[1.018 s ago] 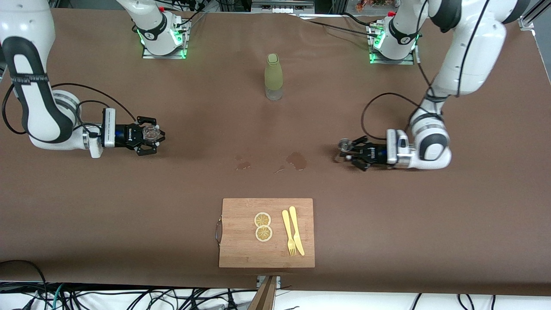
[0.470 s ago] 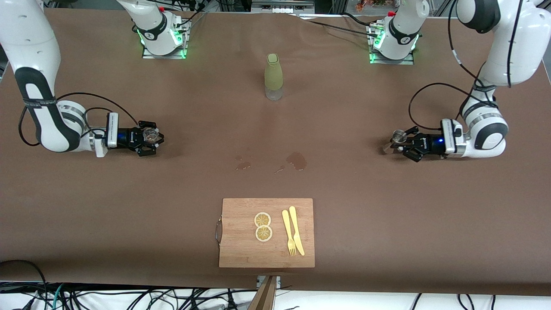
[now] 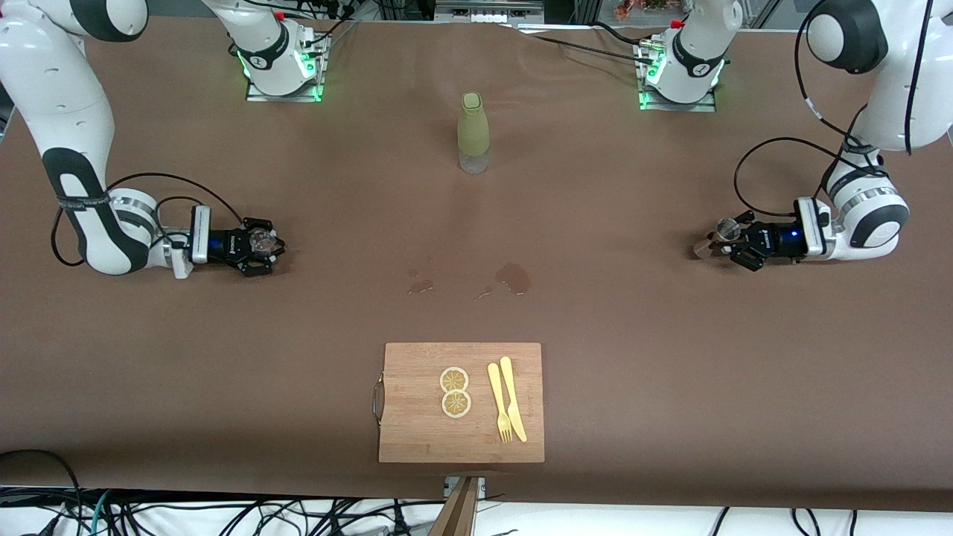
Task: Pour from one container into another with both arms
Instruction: 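Carry the glass cup back with the right gripper while the left gripper returns the jigger, then set down the glass cup and jigger and open both grippers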
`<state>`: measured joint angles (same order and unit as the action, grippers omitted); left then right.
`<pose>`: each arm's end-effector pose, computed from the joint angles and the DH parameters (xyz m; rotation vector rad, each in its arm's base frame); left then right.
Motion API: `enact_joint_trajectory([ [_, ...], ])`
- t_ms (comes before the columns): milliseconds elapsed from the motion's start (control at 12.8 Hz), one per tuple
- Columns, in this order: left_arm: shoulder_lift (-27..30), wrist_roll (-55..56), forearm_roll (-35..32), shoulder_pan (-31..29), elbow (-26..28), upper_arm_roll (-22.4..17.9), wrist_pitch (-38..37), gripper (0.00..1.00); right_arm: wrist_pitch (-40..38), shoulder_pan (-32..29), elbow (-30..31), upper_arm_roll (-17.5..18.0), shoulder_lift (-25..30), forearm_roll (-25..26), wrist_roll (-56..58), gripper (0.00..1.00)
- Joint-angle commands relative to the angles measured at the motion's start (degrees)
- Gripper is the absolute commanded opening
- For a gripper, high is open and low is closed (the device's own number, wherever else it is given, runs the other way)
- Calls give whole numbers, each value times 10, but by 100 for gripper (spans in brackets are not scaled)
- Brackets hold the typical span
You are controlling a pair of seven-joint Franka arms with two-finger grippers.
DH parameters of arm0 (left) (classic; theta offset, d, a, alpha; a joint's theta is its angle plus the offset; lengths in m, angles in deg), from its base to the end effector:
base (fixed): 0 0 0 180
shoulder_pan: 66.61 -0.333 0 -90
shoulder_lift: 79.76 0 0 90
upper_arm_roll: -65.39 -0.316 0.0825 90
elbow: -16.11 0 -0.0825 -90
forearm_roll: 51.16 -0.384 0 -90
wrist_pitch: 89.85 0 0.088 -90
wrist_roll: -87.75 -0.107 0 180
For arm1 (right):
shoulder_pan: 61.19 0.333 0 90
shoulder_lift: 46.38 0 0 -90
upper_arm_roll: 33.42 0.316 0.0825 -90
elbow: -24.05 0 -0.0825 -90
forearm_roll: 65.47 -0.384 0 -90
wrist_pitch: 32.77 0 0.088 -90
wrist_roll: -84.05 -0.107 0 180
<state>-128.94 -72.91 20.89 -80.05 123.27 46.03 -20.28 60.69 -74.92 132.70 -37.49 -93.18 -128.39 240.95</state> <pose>0.4866 0.1675 0.0913 1.2720 -1.2069 1.2069 0.5193 -0.0741 0.0655 -1.3321 -1.4677 -0.9528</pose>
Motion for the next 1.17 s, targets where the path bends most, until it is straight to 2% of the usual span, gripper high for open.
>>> enact_joint_trajectory([
  [0,-53,-155,-17,-3,-41,-16,-36,0,-8,-2,-28,-2,-37,-12,60,14],
  [78,-65,-167,-16,-3,-52,-17,-36,0,-1,-2,-28,-3,-37,-12,60,39],
  [157,-79,-170,-16,-3,-63,-17,-37,0,5,-2,-28,-8,-33,-12,53,99],
  [470,-111,-190,-17,-4,-92,-17,-37,0,33,-2,-23,-40,-2,2,34,100],
  [705,-120,-191,-19,-4,-92,-20,-36,2,62,-2,-10,-56,41,44,-18,100],
  [783,-122,-191,-23,-4,-92,-21,-36,44,75,-2,2,-59,65,60,-48,100],
  [861,-120,-189,-45,-4,-101,-22,-37,98,96,-2,16,-64,93,74,-82,100],
  [1096,-113,-125,-63,-4,-144,-55,-50,100,143,-2,36,-64,158,135,-200,100],
])
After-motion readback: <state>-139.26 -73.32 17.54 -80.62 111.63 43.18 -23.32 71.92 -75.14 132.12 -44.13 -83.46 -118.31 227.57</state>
